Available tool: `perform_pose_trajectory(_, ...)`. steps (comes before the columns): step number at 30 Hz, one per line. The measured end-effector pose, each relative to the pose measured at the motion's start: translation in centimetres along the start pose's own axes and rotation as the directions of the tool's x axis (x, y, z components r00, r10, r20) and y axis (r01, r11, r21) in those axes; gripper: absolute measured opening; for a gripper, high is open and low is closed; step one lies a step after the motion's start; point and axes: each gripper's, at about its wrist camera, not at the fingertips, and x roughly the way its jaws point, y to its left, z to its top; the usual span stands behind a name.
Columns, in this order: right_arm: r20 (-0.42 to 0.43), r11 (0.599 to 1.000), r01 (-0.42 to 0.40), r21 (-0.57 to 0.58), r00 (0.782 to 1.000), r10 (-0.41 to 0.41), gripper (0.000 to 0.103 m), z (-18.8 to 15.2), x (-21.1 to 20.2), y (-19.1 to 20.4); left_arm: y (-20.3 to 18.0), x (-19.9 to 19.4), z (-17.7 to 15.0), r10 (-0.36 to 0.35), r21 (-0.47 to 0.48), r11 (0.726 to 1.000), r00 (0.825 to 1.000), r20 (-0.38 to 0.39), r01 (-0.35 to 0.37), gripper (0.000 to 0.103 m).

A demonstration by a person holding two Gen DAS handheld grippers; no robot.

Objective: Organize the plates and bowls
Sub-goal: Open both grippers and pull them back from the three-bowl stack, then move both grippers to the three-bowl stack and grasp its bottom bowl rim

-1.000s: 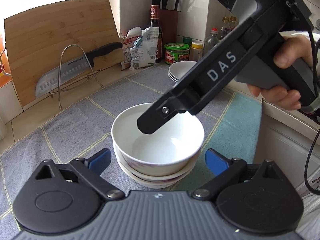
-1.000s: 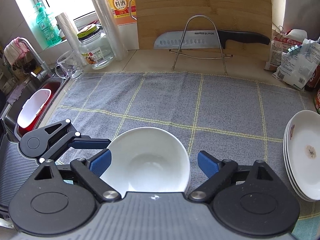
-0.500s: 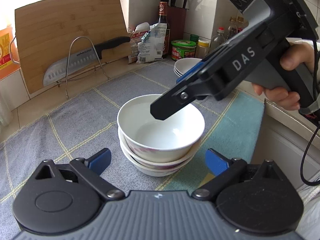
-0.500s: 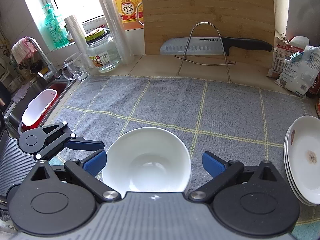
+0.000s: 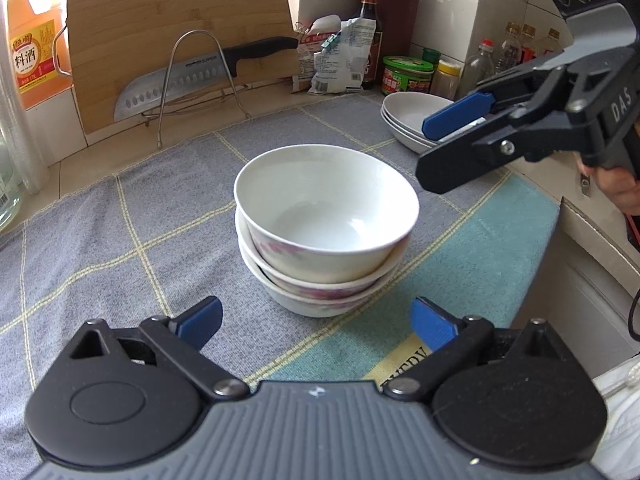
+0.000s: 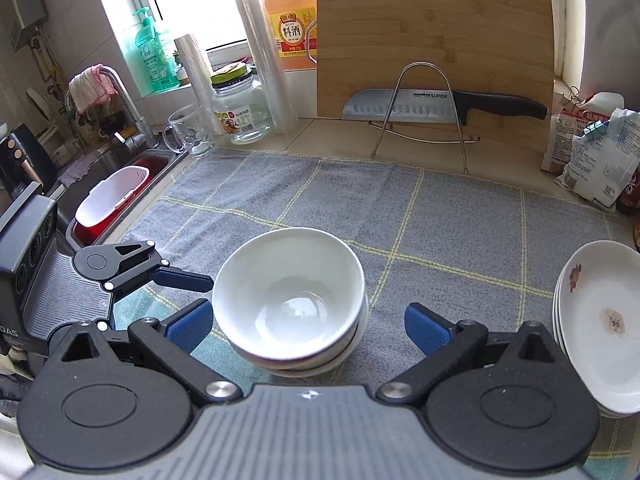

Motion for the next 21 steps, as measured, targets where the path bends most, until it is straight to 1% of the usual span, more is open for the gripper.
perform_pose_trajectory(4, -0.008, 1.000, -0.023, -0.011, 1.000, 0.023, 0.103, -1.0, -0.3, -0.8, -1.0, 0.1, 0.0, 0.036, -0.014, 0.999, 0.999, -0.006, -0.036, 0.100)
perform_pose_trajectory(8, -0.012, 0.999, -0.031, -0.021, 0.999, 0.030, 0.103, -1.9, -0.1, -1.6, -1.8, 0.4, -0.3, 0.075, -0.017, 0.997, 0.997, -0.014, -0.075, 0.100)
perform_pose_trajectory(10, -0.023, 0.999, -0.026, -0.024, 0.999, 0.026, 0.103, -2.5, 0.4, -1.9, -2.0, 0.8, -0.7, 0.099, -0.021, 0.995, 0.995, -0.033, -0.100, 0.100)
perform_pose_trajectory(16, -0.068, 0.999, -0.003, -0.042, 0.998, 0.000, 0.103, -4.1, 2.4, -2.9, -2.0, 1.8, -1.4, 0.122, -0.043, 0.991, 0.990, -0.070, -0.125, 0.100)
perform_pose_trajectory(18, -0.089, 1.000, -0.002, -0.031, 0.996, -0.001, 0.103, -4.5, 3.0, -3.2, -2.0, 2.1, -1.5, 0.123, -0.033, 0.991, 0.989, -0.079, -0.126, 0.100)
perform_pose_trajectory(21, -0.111, 0.999, 0.022, -0.030, 0.994, -0.025, 0.103, -5.2, 3.9, -3.5, -2.1, 2.7, -1.5, 0.126, -0.007, 0.992, 0.988, -0.091, -0.127, 0.100)
